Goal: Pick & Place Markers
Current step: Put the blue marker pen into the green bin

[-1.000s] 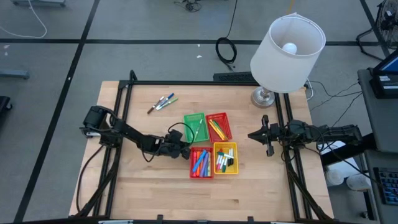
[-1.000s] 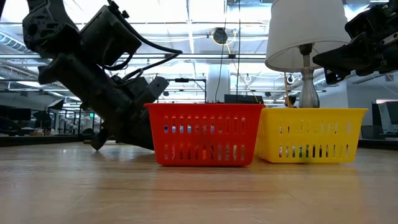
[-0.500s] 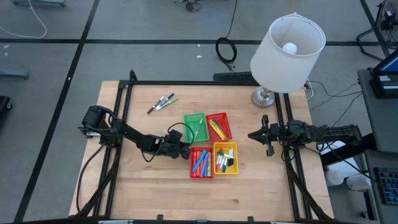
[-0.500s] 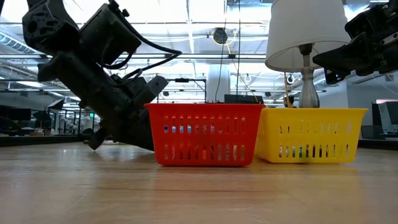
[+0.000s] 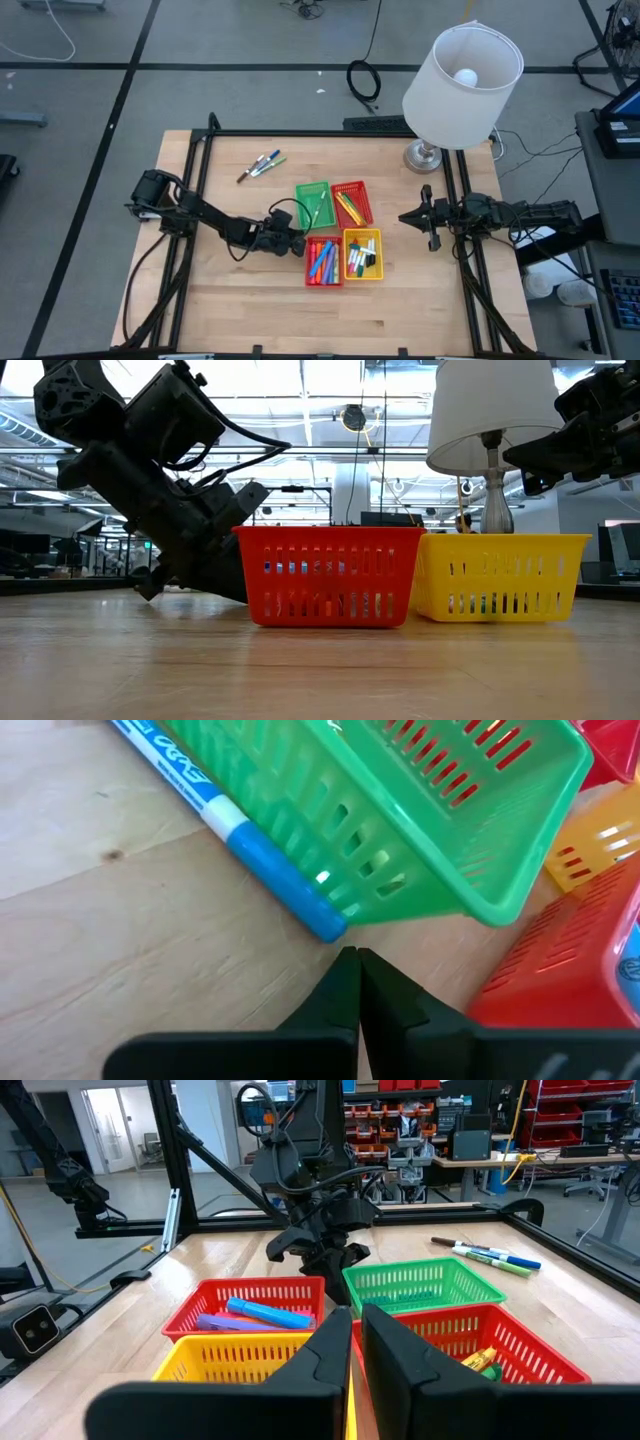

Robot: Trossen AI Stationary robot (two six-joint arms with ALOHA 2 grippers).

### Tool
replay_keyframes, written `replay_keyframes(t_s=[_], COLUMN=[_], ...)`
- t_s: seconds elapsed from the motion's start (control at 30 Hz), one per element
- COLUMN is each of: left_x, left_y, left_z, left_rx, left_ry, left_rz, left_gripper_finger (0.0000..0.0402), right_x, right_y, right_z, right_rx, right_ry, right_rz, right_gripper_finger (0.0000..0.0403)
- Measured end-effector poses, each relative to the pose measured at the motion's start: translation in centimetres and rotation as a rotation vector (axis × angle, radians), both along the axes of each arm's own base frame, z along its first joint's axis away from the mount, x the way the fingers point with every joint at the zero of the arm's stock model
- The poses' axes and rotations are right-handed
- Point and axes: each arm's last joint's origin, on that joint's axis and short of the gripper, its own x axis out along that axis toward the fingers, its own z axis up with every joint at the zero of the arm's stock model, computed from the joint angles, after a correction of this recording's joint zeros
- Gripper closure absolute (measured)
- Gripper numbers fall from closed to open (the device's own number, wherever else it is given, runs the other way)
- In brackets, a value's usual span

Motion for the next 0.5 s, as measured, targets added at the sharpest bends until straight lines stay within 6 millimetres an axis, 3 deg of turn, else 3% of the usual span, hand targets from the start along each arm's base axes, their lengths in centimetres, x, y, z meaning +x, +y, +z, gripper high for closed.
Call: replay_keyframes(t_s=[0.5], left_x=[-0.21], left_y=[0.5], left_z=[0.0], left_rx=[0.119], left_ry=[-0.026], left_rz=[0.113], left_gripper_finger=[0.0401], right_x=[0.0], right_y=[0.0], right_z=[0.0], right_rx=[0.0], right_ry=[0.0], right_rz=[0.0], right_gripper_finger=[0.0385])
